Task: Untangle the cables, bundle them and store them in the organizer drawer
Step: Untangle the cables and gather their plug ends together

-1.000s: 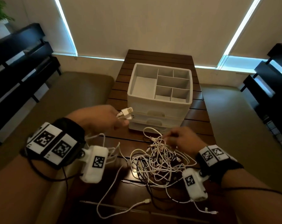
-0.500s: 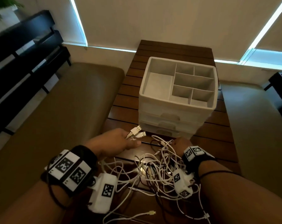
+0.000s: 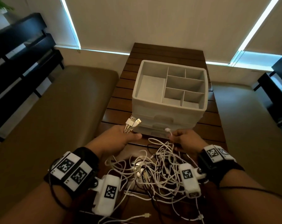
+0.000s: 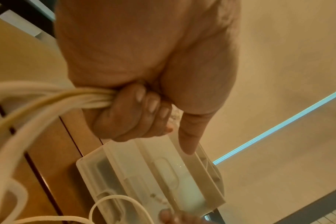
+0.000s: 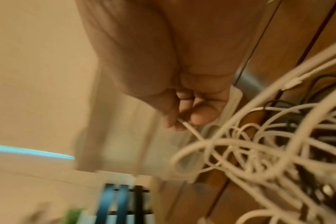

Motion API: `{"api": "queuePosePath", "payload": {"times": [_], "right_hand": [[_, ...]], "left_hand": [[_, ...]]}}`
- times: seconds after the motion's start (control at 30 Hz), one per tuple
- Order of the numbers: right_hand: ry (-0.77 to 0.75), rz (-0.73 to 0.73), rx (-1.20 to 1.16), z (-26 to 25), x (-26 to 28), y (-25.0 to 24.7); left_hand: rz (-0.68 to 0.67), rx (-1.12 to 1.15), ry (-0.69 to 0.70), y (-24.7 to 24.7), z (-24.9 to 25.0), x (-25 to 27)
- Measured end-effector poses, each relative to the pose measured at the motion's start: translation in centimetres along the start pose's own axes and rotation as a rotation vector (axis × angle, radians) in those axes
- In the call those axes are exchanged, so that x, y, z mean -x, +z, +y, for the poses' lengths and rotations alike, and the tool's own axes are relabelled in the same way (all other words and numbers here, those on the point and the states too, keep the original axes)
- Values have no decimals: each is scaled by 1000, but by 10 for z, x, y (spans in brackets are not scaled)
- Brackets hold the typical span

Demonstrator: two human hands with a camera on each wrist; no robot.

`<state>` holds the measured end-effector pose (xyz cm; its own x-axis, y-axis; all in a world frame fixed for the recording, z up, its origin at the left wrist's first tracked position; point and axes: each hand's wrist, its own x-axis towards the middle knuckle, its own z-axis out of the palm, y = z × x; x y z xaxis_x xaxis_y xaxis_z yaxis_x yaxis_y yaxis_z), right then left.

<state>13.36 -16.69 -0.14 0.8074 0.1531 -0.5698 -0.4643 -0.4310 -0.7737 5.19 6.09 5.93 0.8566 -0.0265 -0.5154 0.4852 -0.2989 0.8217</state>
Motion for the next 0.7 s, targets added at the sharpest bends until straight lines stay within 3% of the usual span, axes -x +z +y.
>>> {"api": "queuePosePath", "payload": {"times": [0.13,0.27,0.4,0.53,0.7], "right_hand": [[-195,-9,-145,-19,47,-6],[-425,47,100,-16,75,4],[-555,90,166,-11,95,18],[-657,74,169,-12,109,24],[-624,218,70,-9,106,33]], "left_hand": [[-90,100,81,12,11,7],[-117,275,133,34,23,15],[-115,347,127,51,29,22],[-98,315,170,62,24,24],[-9,347,198,74,27,31]]}}
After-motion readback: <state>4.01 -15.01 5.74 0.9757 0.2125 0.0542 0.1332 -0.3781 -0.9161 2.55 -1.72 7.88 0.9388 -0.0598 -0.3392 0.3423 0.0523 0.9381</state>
